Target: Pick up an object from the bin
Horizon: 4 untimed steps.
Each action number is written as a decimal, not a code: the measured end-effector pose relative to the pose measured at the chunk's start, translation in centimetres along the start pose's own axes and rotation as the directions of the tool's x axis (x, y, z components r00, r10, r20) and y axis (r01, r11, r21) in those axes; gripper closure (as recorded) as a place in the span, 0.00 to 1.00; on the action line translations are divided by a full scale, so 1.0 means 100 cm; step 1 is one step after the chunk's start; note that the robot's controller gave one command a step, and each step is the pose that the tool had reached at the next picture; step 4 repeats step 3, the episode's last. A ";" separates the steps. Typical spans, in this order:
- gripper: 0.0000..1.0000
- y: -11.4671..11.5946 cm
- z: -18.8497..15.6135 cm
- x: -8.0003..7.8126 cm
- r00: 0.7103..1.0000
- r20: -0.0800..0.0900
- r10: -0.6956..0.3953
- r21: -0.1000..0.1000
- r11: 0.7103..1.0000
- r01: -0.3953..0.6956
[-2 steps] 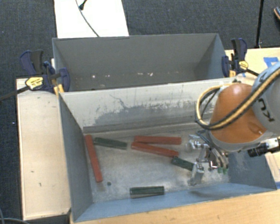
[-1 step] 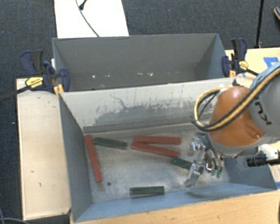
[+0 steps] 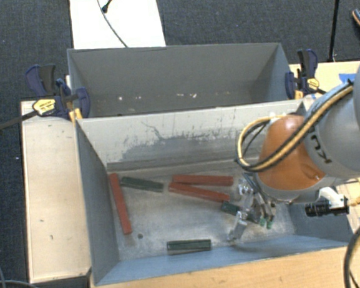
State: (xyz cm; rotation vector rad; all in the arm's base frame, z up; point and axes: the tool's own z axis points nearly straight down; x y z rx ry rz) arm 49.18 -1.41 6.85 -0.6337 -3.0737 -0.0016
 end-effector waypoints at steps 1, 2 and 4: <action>0.00 0.000 0.000 0.000 1.000 0.000 -0.003 0.001 1.000 0.003; 1.00 0.000 0.000 0.000 1.000 0.000 -0.004 0.001 1.000 0.004; 1.00 0.001 -0.130 -0.002 1.000 0.013 -0.010 -0.003 1.000 0.010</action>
Offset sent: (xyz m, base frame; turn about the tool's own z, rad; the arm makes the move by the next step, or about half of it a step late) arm 0.0000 0.0000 0.0000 0.0000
